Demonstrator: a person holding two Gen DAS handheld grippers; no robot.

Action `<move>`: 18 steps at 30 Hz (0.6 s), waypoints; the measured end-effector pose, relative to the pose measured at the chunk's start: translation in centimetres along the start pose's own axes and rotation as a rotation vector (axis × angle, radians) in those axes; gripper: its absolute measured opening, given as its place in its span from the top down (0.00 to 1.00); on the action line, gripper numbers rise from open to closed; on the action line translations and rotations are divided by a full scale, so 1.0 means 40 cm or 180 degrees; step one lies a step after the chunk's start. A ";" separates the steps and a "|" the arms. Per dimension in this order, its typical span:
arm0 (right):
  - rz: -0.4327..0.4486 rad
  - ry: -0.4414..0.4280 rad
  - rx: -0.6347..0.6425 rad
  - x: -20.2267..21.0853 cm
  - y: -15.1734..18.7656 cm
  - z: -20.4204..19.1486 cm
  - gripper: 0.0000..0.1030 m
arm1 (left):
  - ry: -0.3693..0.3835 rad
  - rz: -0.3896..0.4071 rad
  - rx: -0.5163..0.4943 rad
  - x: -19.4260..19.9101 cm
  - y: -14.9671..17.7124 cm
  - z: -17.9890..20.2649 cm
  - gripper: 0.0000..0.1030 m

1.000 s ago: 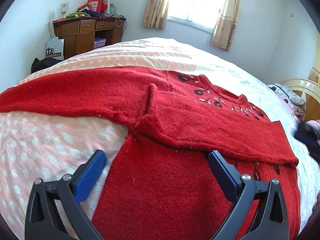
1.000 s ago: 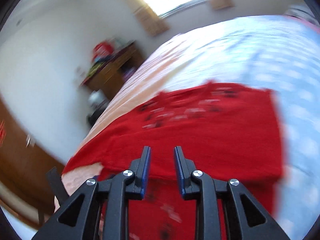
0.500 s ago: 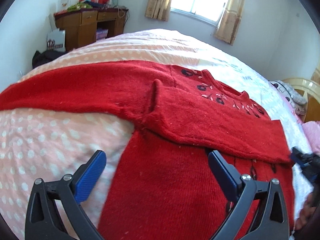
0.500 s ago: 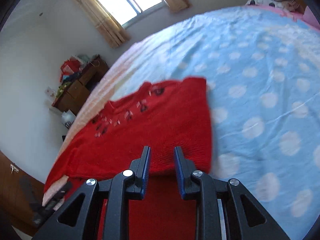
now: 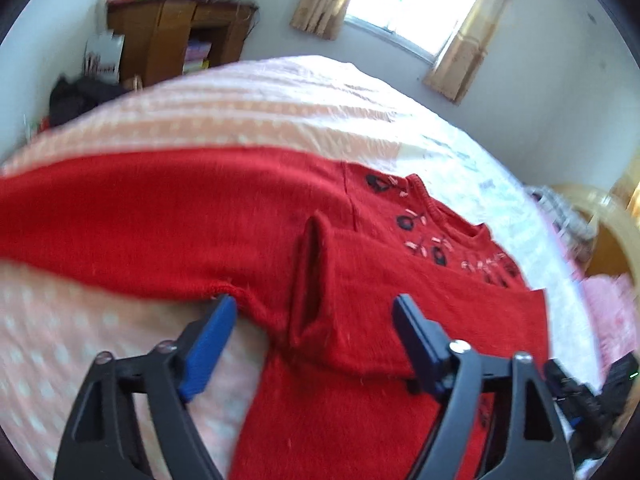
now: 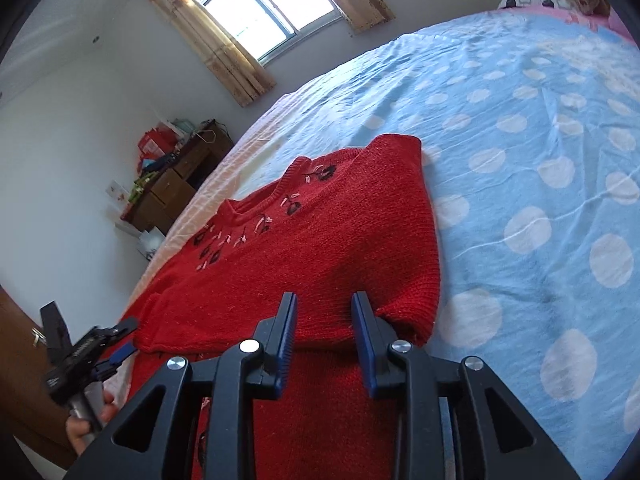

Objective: Fold small clothes
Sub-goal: 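Release the sleeve from the right tool and move the left tool to the other sleeve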

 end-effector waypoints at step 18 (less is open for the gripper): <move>-0.0001 0.0128 0.0093 -0.002 0.003 -0.014 0.72 | -0.0040 -0.0022 -0.0470 -0.080 -0.054 0.055 0.93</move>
Point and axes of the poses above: each gripper's, at about its wrist camera, not at the fingertips, and x roughly against the way its jaws point, z to its right, y to its underside, the point moved 4 cm from there along -x, roughly the way its jaws point, and after that the axes turned 6 degrees about -y, right-handed, at the moved point
